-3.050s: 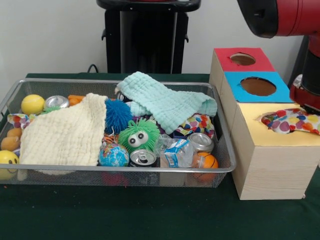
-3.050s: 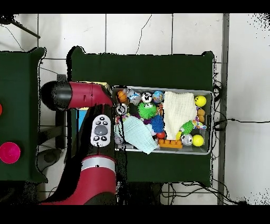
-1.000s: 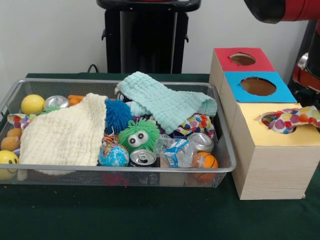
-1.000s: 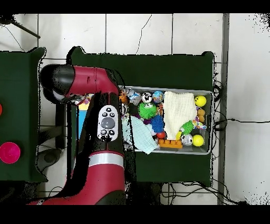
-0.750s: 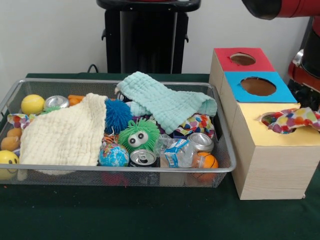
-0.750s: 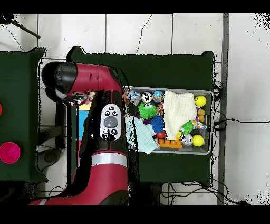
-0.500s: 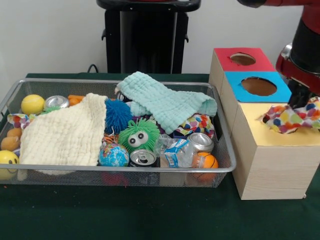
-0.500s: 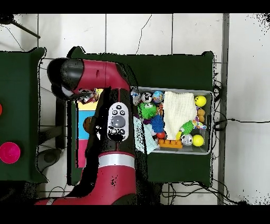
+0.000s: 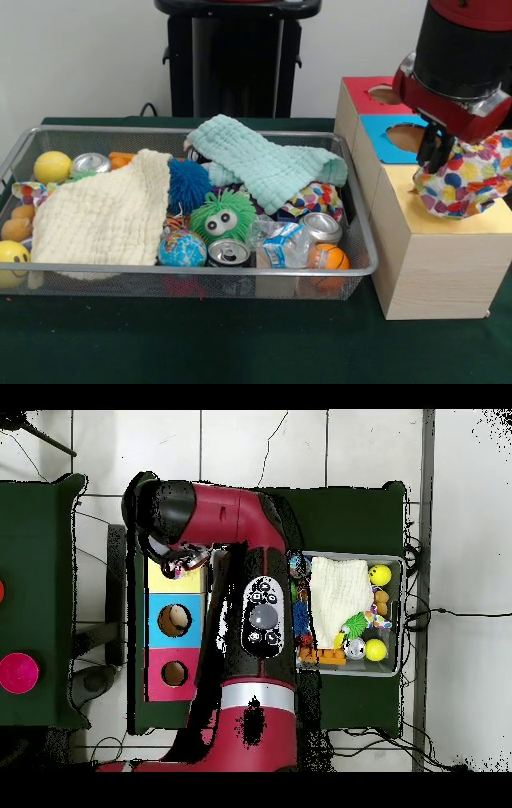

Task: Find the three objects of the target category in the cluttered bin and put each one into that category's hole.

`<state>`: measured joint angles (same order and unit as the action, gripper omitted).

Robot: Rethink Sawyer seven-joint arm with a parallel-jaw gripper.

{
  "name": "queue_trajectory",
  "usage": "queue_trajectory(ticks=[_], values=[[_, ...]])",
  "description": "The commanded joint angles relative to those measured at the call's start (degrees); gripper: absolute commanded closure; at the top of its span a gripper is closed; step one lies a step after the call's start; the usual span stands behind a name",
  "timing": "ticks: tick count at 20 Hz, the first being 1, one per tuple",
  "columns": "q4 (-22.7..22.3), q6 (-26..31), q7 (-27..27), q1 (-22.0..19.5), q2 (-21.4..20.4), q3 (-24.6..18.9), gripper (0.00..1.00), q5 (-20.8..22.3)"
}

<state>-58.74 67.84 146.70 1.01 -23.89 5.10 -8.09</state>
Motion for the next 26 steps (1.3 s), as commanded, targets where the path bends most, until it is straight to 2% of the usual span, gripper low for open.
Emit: queue_trajectory(ticks=[1,8,11,13,19,23,24,26], values=[[-1.9,5.7,-2.5,-1.8,-0.4,-1.4,1.00,3.3],[-7.1,-4.5,-3.2,-2.2,1.3,-2.3,1.00,4.9],[-10.9,-11.0,-1.8,-1.8,2.4,-3.2,1.00,5.0],[-11.9,-13.1,-0.7,-1.0,2.8,-3.3,1.00,5.2],[-10.8,-13.3,0.4,-0.4,3.7,-2.4,1.00,5.6],[-10.8,-13.8,-1.0,-0.8,3.6,-2.4,1.00,6.4],[-10.8,-13.9,-1.2,-0.9,3.5,-2.6,0.00,6.7],[-10.6,-13.8,-1.3,-0.9,3.6,-2.6,0.00,6.8]])
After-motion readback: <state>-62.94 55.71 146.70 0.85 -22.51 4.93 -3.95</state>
